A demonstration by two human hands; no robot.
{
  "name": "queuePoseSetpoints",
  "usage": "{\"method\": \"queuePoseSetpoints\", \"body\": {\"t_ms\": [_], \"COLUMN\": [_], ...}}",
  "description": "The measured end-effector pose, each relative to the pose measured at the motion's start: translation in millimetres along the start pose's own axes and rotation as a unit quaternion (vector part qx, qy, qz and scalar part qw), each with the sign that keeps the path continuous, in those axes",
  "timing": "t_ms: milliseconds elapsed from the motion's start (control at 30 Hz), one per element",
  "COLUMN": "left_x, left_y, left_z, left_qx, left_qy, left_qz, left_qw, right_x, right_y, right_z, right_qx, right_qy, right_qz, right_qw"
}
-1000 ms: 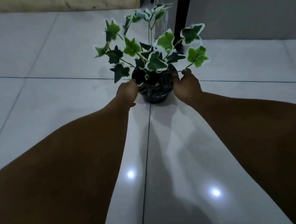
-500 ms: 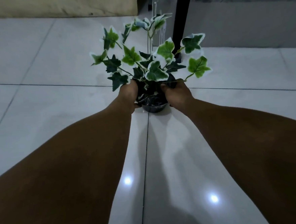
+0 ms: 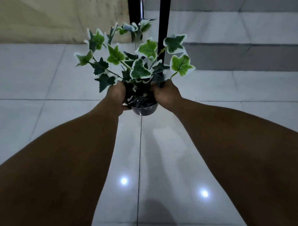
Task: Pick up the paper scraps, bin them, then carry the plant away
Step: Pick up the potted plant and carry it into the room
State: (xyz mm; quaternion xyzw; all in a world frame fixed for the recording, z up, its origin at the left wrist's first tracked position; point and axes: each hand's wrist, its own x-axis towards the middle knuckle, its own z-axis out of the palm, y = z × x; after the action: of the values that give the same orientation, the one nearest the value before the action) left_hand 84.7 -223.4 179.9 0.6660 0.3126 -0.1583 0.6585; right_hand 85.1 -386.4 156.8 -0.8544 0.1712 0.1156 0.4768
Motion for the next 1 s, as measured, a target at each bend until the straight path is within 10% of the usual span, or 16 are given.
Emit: {"method": "queuePoseSetpoints", "body": {"t_ms": [667,1000], "left_x": [-449.4,-577.0], "left_y": [428.5,597.6], "left_z": [-89.3,-72.0], "left_qx": [0.073,0.044], "left_qy": [-0.035,-0.059], "left_qz": [0.091,0.227], "left_qw": [0.993,0.971], "right_x": [-302.5,-360.6], "right_y": [-462.8,-618.7], "right_z": [-316.3,-454.7], "right_qx": [-0.094,-0.06], "right_qy": [-0.004,0.136], "right_qz": [-0.11,-0.203], "right_qw": [0.989,0.968]}}
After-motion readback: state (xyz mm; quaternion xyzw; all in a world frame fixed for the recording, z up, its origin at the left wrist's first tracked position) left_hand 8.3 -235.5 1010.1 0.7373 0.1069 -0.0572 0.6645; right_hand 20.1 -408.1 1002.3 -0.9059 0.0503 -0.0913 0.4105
